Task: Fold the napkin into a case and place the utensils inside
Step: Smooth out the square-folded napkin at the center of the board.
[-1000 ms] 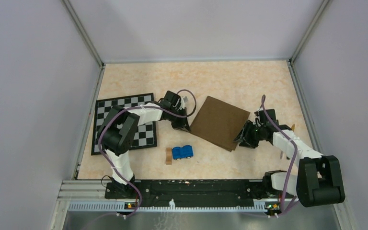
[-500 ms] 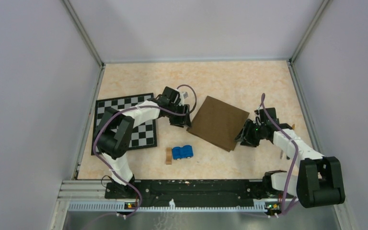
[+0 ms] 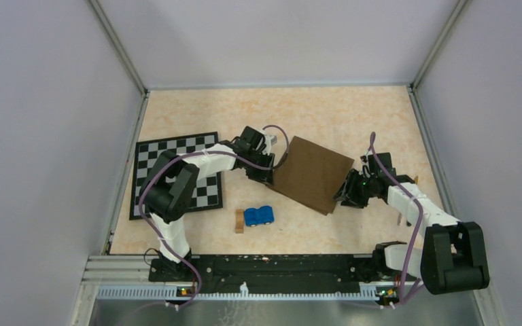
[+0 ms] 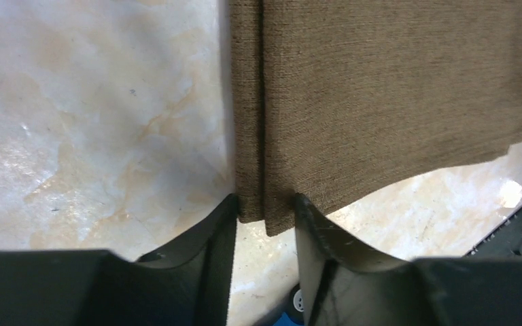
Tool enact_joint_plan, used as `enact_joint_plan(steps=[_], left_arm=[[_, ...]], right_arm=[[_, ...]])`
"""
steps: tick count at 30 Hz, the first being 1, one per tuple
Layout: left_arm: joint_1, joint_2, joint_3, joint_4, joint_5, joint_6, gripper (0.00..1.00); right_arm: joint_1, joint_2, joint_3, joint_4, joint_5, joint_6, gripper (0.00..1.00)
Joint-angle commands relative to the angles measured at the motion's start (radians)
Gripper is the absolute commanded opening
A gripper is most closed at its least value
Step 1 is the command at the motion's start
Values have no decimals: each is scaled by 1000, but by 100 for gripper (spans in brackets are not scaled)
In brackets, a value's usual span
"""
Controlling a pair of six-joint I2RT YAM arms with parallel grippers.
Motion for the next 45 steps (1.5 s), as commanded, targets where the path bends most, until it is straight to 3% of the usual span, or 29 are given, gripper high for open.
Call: enact_joint_plan(steps=[1,5,8,14,17,21,24,26,27,31,37,43,45], left_arm=[[-42,44,39,-37,-115,25,35],[-68,43,38,-37,-133,-4,16],[-68,4,-11,-13,-58,-69,1],[-68,-81,-235,300,248,-315,0],[-68,-74,-266,324,254,-335,0],[-67,-48,-272,321,259,-334,0],[-67,-57,-284,317,224,-337,0],[-64,-71,-296,315,202,-334,0],[-63,-75,-299,316,195,-334,0],[-55,-72,-304,319,188,-330,0],[-42,-62,-317,329,186,-324,0],[-42,-53,-357,327,142,-314,0],[-42,-68,-351,298,124,-296,5]], right_arm=[[9,7,48,27,14,-28,40],[9,8,56,28,20,-34,40],[9,18,73,33,25,-47,40],[23,94,166,129,-82,-32,47],[69,174,194,323,-165,44,55],[181,409,301,559,-275,157,63],[239,554,382,685,-290,230,50],[246,645,402,802,-310,305,30],[247,684,407,862,-326,346,25],[276,801,436,982,-352,411,16],[292,894,457,1061,-262,401,16],[262,1094,648,1098,-154,400,23],[242,1129,699,1099,-177,425,26]])
